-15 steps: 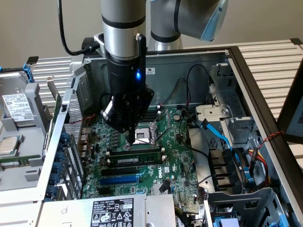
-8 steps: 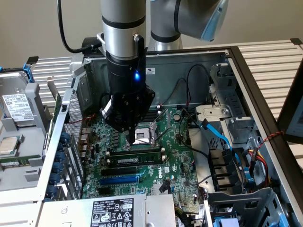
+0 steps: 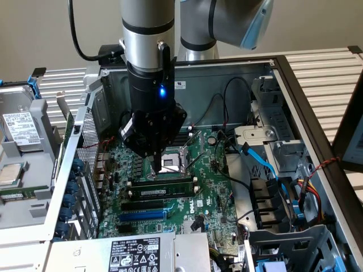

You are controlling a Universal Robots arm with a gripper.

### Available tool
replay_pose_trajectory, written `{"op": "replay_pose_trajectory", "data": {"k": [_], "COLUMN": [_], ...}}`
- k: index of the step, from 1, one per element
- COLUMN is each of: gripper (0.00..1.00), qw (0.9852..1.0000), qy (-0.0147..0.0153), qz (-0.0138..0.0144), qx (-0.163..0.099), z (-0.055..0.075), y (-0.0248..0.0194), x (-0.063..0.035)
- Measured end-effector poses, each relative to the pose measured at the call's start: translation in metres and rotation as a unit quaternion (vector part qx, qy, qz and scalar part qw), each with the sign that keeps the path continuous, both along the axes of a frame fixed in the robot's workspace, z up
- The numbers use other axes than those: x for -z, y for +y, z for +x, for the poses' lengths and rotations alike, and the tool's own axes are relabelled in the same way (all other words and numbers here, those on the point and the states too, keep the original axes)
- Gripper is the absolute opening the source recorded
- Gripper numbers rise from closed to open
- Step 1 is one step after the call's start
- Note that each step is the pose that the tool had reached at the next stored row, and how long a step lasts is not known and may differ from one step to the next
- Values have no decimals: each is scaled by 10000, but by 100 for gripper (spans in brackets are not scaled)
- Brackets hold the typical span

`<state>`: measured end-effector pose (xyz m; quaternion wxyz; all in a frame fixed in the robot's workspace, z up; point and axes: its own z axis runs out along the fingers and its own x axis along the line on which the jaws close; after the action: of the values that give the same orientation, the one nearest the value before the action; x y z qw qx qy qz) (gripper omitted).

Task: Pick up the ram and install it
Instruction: 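Press down the ram until it locks into place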

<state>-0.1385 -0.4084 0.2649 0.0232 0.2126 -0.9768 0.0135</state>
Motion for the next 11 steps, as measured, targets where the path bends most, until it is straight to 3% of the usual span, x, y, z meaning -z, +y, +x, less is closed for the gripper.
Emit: {"op": "replay_pose_trajectory", "data": {"k": [5,11], "gripper": [10,10], "qw": [9995,9979], "qy": [0,-3], "qz": [12,41], "qx": [322,654], "z": [0,0], "y": [0,0], "x": [0,0]}}
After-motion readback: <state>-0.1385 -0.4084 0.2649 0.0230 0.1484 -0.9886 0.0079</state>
